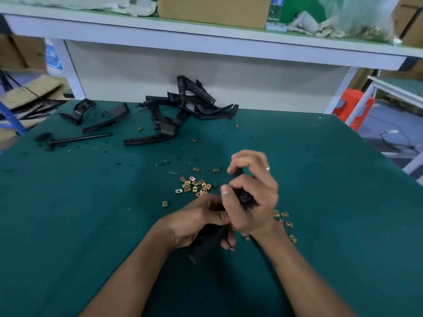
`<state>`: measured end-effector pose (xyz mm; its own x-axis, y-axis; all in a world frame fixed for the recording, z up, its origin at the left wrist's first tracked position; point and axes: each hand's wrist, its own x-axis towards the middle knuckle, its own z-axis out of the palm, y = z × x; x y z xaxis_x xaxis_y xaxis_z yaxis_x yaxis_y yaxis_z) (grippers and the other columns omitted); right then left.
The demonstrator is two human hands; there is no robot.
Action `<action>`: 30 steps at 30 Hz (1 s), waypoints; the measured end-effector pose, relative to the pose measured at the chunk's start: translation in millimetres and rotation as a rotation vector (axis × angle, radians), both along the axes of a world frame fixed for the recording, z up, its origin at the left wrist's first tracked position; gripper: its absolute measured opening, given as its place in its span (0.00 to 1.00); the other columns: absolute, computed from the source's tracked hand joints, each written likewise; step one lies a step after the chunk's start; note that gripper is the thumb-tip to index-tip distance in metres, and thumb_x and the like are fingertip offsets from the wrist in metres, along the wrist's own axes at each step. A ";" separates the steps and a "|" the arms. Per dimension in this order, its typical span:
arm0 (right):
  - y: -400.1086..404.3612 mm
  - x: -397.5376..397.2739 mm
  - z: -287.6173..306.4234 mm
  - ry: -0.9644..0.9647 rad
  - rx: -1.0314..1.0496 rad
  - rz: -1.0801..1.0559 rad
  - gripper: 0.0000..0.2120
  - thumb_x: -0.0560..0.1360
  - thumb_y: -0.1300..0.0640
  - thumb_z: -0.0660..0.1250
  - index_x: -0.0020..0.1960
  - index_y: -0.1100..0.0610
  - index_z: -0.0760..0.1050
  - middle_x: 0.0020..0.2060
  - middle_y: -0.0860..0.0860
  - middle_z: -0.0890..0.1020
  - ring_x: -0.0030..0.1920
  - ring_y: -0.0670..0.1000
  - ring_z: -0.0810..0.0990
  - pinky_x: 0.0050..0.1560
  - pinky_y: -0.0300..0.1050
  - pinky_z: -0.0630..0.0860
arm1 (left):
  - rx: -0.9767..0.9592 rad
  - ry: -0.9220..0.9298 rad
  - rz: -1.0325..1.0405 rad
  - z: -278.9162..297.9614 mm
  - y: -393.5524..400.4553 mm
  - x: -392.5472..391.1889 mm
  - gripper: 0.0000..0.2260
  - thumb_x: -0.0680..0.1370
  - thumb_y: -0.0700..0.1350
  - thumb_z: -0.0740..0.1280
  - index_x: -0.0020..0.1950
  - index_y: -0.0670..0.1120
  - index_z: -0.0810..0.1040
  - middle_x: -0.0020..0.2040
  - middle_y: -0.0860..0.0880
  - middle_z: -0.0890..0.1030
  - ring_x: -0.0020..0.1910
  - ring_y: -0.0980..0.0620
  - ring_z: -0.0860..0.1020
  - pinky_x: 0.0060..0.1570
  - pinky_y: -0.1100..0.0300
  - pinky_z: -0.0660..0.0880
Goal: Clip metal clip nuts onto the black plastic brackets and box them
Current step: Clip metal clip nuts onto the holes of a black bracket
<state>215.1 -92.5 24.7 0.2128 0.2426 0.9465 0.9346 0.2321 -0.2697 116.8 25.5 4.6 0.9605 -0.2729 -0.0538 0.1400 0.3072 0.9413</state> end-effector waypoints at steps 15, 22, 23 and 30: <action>-55.3 61.7 -18.5 0.392 -1.069 -0.169 0.05 0.73 0.50 0.75 0.49 0.46 0.82 0.47 0.37 0.78 0.54 0.41 0.75 0.55 0.55 0.76 | 0.075 0.016 0.845 -15.3 18.2 18.7 0.12 0.86 0.46 0.62 0.49 0.38 0.74 0.37 0.41 0.81 0.31 0.41 0.81 0.31 0.54 0.79; -43.2 49.5 -18.3 0.503 -1.263 -0.091 0.18 0.70 0.46 0.76 0.57 0.45 0.76 0.55 0.37 0.69 0.61 0.43 0.67 0.59 0.42 0.70 | 0.174 -0.015 0.839 -23.4 12.7 22.2 0.12 0.85 0.43 0.62 0.46 0.36 0.75 0.36 0.41 0.81 0.31 0.41 0.81 0.31 0.54 0.79; -47.0 52.2 -17.8 0.528 -1.229 -0.083 0.16 0.71 0.52 0.76 0.56 0.46 0.77 0.54 0.37 0.70 0.61 0.41 0.68 0.59 0.39 0.68 | 0.191 -0.017 0.842 -24.0 12.4 22.6 0.12 0.85 0.43 0.62 0.46 0.37 0.75 0.36 0.42 0.81 0.31 0.42 0.81 0.30 0.55 0.78; -62.0 59.3 -12.2 0.675 -1.145 -0.092 0.18 0.67 0.70 0.72 0.45 0.47 0.81 0.46 0.43 0.78 0.51 0.41 0.76 0.50 0.40 0.69 | 0.330 -0.105 0.750 -25.6 16.2 18.0 0.12 0.86 0.48 0.61 0.46 0.41 0.71 0.34 0.45 0.79 0.27 0.45 0.77 0.26 0.57 0.74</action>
<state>274.3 -154.5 12.5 0.6146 0.7851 -0.0773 0.5415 -0.4911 -0.6824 134.9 41.7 -21.0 0.8860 0.4567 0.0807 -0.0855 -0.0103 0.9963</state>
